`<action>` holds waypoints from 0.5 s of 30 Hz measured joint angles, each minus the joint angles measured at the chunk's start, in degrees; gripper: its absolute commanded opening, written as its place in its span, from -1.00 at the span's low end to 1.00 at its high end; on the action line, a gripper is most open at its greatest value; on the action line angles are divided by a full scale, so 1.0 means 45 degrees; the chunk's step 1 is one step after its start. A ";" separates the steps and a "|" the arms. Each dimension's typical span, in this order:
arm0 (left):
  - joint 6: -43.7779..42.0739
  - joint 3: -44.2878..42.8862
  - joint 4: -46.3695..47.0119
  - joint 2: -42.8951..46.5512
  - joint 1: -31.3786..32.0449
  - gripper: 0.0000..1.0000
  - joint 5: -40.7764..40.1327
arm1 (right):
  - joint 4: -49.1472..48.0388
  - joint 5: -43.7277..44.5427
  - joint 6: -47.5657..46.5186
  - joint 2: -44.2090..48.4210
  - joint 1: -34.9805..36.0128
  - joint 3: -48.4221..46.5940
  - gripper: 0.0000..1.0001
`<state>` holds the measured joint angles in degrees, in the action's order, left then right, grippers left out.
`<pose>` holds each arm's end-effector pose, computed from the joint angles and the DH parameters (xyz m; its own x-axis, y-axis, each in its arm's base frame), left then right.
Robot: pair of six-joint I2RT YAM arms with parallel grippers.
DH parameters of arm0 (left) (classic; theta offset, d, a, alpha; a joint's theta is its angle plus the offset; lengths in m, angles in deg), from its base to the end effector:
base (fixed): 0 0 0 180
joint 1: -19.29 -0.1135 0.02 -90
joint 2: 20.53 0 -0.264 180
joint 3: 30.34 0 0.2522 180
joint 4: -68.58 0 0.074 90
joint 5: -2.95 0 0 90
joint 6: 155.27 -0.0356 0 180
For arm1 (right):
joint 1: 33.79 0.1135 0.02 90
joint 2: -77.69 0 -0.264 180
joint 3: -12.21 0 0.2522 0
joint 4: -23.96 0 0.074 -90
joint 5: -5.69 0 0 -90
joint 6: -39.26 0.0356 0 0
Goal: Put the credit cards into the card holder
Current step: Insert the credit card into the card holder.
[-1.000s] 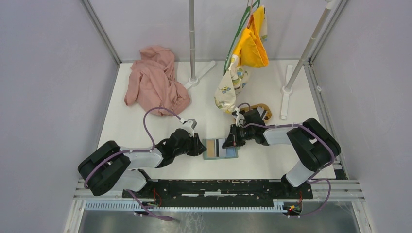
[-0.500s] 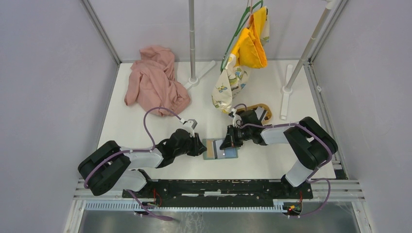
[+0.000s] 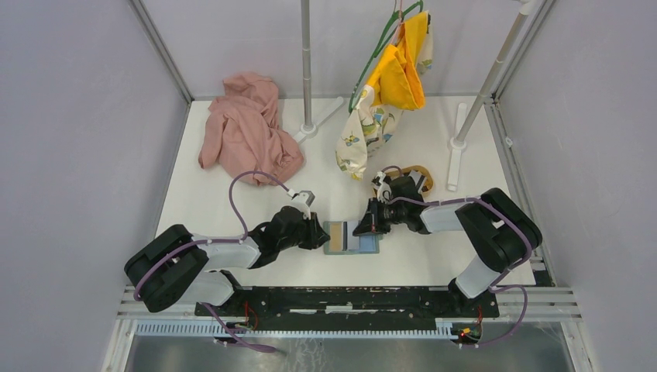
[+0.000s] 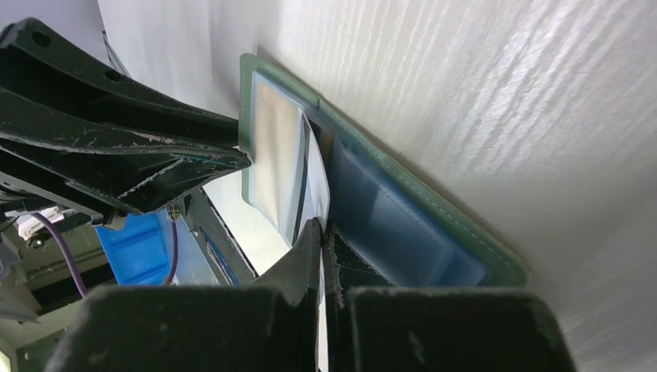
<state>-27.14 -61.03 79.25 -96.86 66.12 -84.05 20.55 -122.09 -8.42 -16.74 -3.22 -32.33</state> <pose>0.1517 -0.1644 0.1269 -0.7763 -0.0737 -0.6261 0.3539 0.7709 -0.5296 0.2241 0.1577 0.1098 -0.9768 0.0410 -0.2101 -0.1454 0.5928 0.7921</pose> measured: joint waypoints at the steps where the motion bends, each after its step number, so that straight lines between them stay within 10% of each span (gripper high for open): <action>1: 0.0000 -0.0005 0.0000 -0.0005 0.0005 -0.42 0.0000 | -0.0034 0.0044 0.0015 0.0024 -0.0049 0.0015 -1.00; 15: 0.0000 -0.0005 0.0039 -0.0034 0.0126 -0.42 -0.0044 | -0.0321 0.0092 0.0019 -0.0063 0.0408 0.0034 -1.00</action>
<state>-27.14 -61.05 79.42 -97.01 66.69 -84.24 19.11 -121.67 -8.33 -17.03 -1.39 -32.18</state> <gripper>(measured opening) 0.288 0.007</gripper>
